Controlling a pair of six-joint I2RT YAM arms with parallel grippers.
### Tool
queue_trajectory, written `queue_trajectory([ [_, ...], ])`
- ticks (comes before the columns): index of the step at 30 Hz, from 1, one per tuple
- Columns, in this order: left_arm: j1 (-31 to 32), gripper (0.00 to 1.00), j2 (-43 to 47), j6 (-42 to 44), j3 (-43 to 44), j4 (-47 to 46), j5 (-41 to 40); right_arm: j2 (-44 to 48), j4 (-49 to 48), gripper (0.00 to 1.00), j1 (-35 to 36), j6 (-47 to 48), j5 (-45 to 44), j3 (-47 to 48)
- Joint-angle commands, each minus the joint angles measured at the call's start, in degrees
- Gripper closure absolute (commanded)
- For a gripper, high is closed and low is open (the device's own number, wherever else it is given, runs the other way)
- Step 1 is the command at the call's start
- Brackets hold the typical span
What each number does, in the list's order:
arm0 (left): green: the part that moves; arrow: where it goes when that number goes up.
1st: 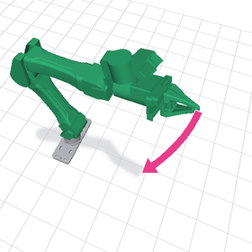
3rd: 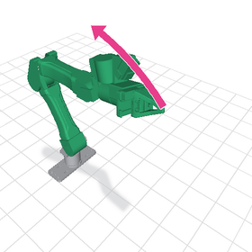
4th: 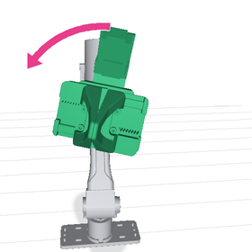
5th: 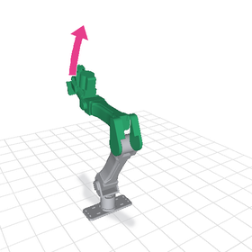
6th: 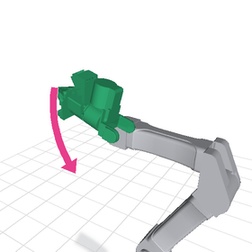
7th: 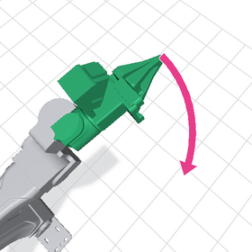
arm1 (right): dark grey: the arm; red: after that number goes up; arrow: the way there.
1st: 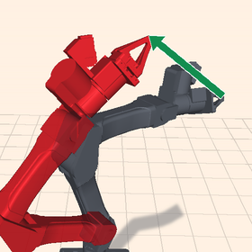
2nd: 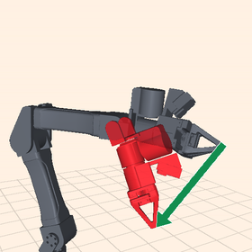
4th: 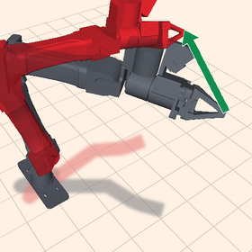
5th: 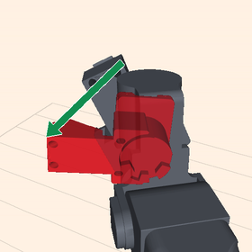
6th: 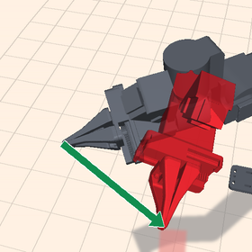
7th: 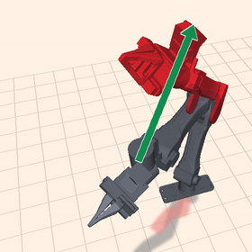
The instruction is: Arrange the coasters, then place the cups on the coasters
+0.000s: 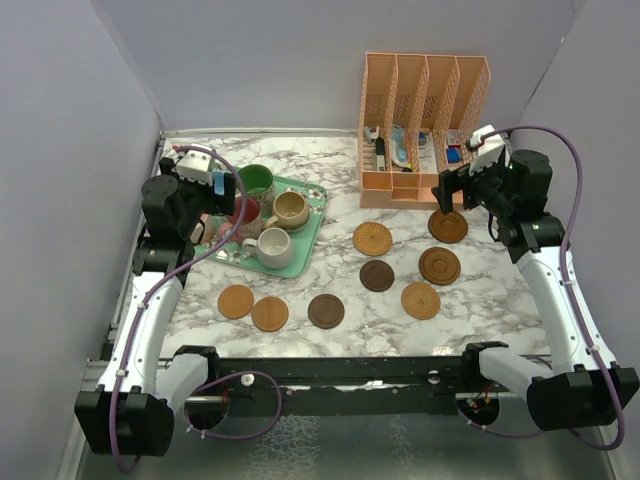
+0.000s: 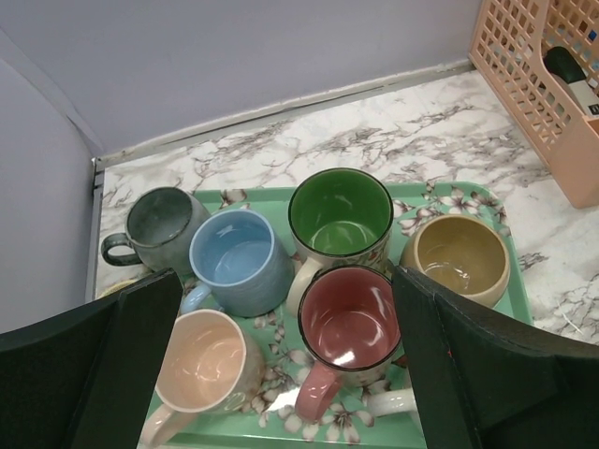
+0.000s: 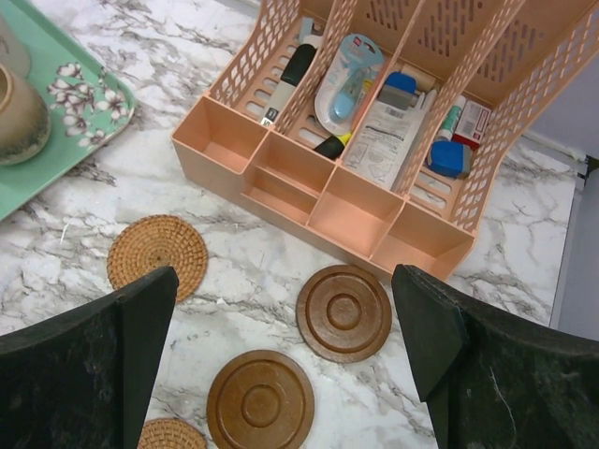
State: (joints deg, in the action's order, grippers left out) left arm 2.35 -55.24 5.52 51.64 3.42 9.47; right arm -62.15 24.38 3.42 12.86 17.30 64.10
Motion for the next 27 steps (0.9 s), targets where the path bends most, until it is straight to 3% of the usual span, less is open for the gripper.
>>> queue_trajectory([
  [1, -0.3, 0.01, 1.0, 0.9, 1.5, 1.5, 2.1, 0.5, 4.3, 0.00, 0.4, 3.4, -1.2, 0.4],
  [11, -0.1, 0.01, -0.1, 2.6, 0.8, 1.9, 8.8, -1.4, 6.1, 0.00, 0.4, 10.3, -4.4, -4.4],
  [27, 0.2, 0.01, -0.4, 1.2, -2.0, 1.7, 12.9, -9.0, -1.7, 0.02, 0.4, 6.9, -5.4, -10.7],
])
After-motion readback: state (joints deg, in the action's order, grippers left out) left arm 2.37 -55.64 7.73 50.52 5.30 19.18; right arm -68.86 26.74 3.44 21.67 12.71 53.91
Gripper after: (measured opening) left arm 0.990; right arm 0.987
